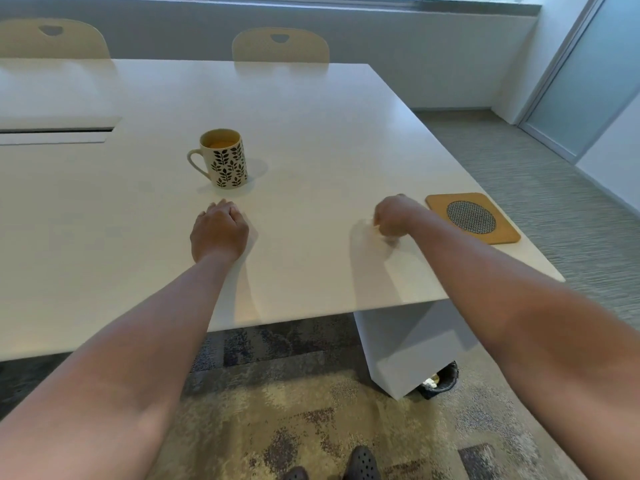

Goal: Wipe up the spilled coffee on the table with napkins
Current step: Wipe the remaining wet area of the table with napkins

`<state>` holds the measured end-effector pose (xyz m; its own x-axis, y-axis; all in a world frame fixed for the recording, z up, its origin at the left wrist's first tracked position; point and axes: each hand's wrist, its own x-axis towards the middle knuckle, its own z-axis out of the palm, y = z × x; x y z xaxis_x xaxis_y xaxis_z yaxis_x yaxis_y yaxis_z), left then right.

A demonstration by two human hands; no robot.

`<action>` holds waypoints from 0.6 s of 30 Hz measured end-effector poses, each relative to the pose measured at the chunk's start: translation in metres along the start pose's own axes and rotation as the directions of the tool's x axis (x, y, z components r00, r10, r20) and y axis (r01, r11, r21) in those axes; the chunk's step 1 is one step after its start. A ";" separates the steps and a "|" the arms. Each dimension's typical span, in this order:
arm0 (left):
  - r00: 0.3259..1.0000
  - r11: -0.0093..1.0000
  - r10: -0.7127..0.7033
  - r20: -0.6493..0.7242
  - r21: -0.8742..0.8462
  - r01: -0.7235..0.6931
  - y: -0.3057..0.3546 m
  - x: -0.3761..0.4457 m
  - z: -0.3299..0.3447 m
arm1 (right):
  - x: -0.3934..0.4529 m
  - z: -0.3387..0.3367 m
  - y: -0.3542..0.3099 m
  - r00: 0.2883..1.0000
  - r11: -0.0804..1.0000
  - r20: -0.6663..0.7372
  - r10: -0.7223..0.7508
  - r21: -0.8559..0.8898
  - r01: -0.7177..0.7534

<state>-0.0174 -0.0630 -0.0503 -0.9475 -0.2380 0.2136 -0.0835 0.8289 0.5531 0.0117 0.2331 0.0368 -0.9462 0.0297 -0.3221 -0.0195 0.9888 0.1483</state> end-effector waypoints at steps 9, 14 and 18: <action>1.000 1.000 0.014 -0.026 0.009 -0.014 -0.002 0.001 0.004 | -0.017 0.001 -0.026 0.828 0.959 0.554 0.082 0.182 -0.217; 1.000 1.000 0.017 -0.020 0.001 -0.017 -0.003 0.001 0.003 | -0.014 0.000 -0.073 0.896 0.918 0.444 -0.016 0.361 -0.162; 1.000 1.000 0.027 -0.015 -0.006 -0.027 -0.004 0.001 0.003 | -0.003 -0.002 -0.083 0.952 0.896 0.305 -0.034 0.431 -0.106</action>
<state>-0.0193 -0.0648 -0.0550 -0.9445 -0.2236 0.2406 -0.0562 0.8317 0.5524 0.0151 0.1504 0.0276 -0.8015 0.0395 -0.5967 0.2221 0.9461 -0.2357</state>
